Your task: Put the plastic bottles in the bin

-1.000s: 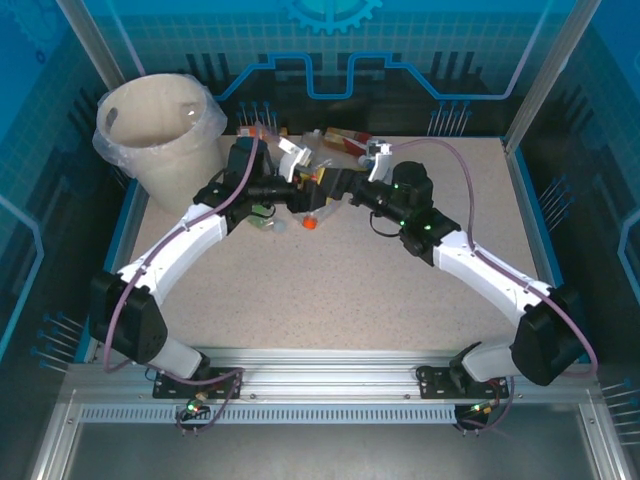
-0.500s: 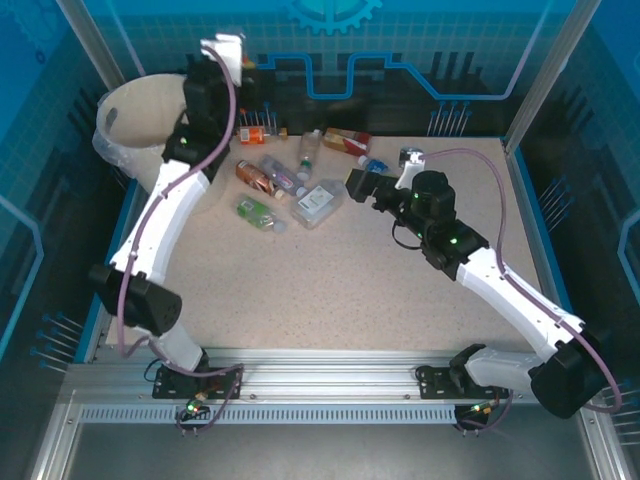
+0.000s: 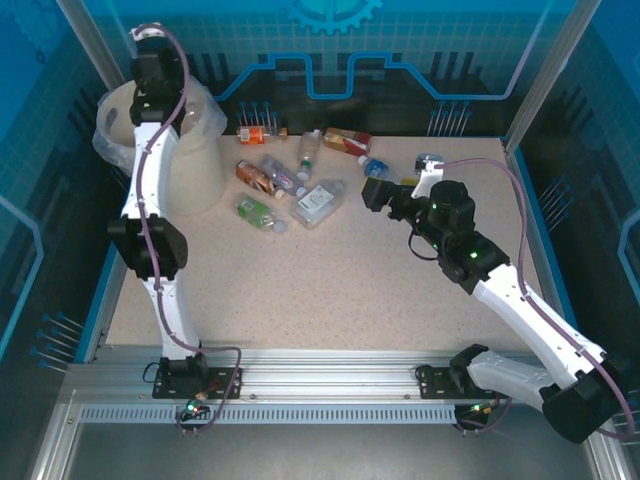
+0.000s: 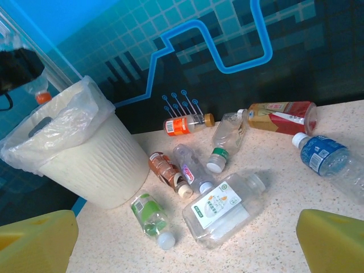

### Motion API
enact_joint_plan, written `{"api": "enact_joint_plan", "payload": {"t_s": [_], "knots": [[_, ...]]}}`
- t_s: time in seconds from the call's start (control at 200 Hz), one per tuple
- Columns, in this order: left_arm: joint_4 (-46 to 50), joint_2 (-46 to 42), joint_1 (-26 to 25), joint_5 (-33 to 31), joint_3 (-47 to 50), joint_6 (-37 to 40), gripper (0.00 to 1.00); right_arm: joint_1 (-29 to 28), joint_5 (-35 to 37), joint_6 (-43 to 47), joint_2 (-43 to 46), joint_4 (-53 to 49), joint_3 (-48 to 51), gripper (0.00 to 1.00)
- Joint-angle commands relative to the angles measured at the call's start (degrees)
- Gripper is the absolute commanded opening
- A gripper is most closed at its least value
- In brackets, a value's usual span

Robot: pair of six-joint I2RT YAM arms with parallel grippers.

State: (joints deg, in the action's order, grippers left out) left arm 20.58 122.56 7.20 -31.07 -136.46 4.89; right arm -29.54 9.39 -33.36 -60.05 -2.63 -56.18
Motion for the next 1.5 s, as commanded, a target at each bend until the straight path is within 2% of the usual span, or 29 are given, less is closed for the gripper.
{"api": "enact_joint_plan", "payload": {"t_s": [0.0, 0.11, 0.185, 0.385, 0.475, 0.58, 0.735, 0.815, 0.92, 0.98, 1.085, 1.181, 1.296, 1.371, 1.496], "knots": [[4.70, 1.02, 3.31, 2.09, -2.46, -9.90, 0.49, 0.68, 1.16, 1.81, 1.28, -1.06, 0.66, 1.00], [6.38, 3.03, 5.46, 4.35, -2.58, -14.56, 0.52, 0.79, 1.16, 1.81, 1.69, -1.14, 0.64, 1.00], [7.84, 4.43, 6.19, 5.08, -3.86, -16.75, 0.61, 0.72, 1.20, 1.81, 2.11, -1.39, 0.69, 1.00], [13.10, 4.64, 6.42, 9.95, -8.41, -20.84, 0.72, 0.93, 2.06, 1.24, 3.14, -1.38, 1.55, 1.00], [13.99, 2.33, 6.03, 11.60, -7.76, -23.26, 0.87, 0.91, 1.87, 0.78, 3.36, -0.82, 2.11, 1.00], [12.73, -1.92, 4.59, 11.39, -4.30, -23.62, 0.99, 0.90, 0.83, 0.49, 3.48, -0.53, 2.31, 1.00], [10.85, -9.79, 0.41, 9.58, 3.93, -23.45, 0.99, 0.99, 0.57, 0.84, 3.63, 0.02, 2.89, 1.00], [8.10, -15.22, -4.48, 2.19, 11.96, -22.62, 0.99, 0.99, 0.46, 0.62, 3.63, 1.23, 3.73, 1.00], [-0.20, -22.46, -12.76, -7.36, 25.81, -22.17, 0.99, 1.06, 0.37, -0.18, 3.46, 3.16, 4.84, 1.00], [-1.78, -25.48, -17.33, -11.12, 31.72, -24.44, 0.99, 1.06, 0.05, -0.15, 3.21, 4.10, 5.28, 1.00], [-0.53, -28.19, -24.49, -16.87, 39.87, -32.96, 0.99, 1.11, -2.60, 2.42, 2.60, 5.96, 5.46, 1.00], [3.08, -28.87, -28.41, -16.30, 45.74, -43.56, 0.99, 0.96, -4.27, 5.12, 1.64, 6.27, 7.15, 1.00], [4.75, -28.16, -29.61, -12.30, 52.46, -53.83, 0.99, 0.33, -5.03, 8.81, 0.68, 7.02, 8.16, 1.00], [6.69, -26.38, -29.61, -10.29, 54.97, -58.80, 0.99, -0.25, -6.30, 11.83, -0.04, 7.30, 8.46, 1.00], [9.11, -21.80, -29.37, -7.11, 55.38, -61.92, 0.99, -1.70, -7.46, 16.88, -1.37, 7.32, 8.41, 1.00]]}}
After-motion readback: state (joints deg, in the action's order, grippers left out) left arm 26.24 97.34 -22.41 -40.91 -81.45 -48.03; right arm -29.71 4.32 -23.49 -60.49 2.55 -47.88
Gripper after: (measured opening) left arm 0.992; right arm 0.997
